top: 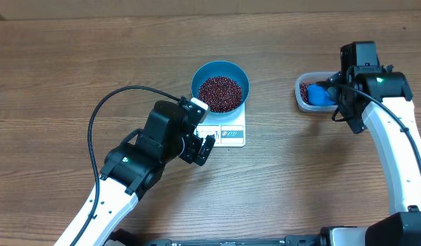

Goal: Scoop item into bowl and weigh 150g on scale

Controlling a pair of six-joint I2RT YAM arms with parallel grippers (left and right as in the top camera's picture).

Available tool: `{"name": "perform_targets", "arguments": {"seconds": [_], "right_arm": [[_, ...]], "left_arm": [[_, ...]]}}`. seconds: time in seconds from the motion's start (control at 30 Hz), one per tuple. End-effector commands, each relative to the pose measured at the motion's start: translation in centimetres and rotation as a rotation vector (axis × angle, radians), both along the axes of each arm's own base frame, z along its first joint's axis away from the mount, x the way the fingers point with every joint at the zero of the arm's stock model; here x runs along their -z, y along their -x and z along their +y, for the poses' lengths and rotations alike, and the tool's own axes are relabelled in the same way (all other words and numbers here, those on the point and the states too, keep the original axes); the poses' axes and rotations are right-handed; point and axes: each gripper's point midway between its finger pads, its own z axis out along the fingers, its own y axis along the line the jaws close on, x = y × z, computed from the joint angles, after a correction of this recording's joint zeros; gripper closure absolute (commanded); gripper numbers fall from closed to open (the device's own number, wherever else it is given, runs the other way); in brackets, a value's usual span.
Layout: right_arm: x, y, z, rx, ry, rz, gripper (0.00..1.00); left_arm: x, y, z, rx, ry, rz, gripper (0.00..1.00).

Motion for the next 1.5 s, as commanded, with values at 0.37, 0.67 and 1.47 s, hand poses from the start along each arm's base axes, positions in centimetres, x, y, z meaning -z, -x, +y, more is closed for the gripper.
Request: {"name": "perform_targets", "arguments": {"seconds": [0.37, 0.67, 1.47], "right_arm": [[3.2, 2.2, -0.5, 0.006, 0.028, 0.199, 0.00], [3.3, 4.6, -0.6, 0.009, 0.028, 0.296, 0.00], [-0.2, -1.2, 2.2, -0.798, 0.126, 0.227, 0.00]], "left_arm": [[-0.7, -0.5, -0.1, 0.007, 0.002, -0.021, 0.01], [-0.7, -0.5, -0.1, 0.007, 0.002, -0.021, 0.01], [-0.7, -0.5, -0.1, 0.007, 0.002, -0.022, 0.00]]}}
